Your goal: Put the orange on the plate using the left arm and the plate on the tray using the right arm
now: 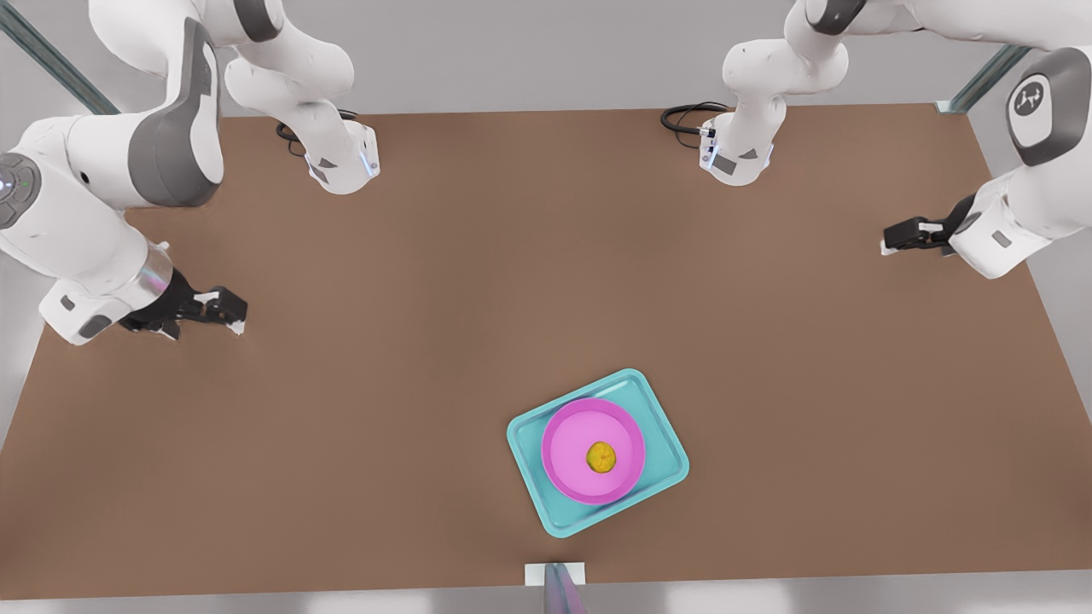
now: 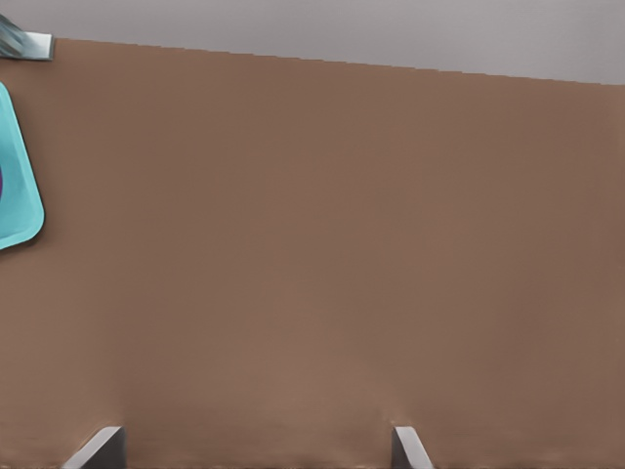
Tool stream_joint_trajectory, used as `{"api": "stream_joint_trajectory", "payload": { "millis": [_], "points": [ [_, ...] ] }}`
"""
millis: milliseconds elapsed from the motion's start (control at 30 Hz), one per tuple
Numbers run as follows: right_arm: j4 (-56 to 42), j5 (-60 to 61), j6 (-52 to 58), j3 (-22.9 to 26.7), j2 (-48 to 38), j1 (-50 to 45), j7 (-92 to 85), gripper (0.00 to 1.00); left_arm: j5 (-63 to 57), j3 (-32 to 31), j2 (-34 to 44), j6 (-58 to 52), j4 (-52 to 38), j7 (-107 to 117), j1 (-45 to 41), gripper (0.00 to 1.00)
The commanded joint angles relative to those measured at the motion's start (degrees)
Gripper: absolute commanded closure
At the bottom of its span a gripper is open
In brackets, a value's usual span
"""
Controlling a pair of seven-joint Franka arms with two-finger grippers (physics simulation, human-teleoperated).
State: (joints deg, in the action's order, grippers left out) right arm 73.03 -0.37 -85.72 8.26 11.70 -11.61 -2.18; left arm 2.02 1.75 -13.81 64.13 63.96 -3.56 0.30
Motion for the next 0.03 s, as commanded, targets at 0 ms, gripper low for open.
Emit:
{"api": "stream_joint_trajectory", "payload": {
  "millis": [0],
  "points": [
    [0.8,-5.3,11.8,-0.4,-1.6,0.0,-12.5,0.00,0.2,-0.2,-0.6,-0.8,-0.1,0.5,-0.6,0.00]
  ]
}}
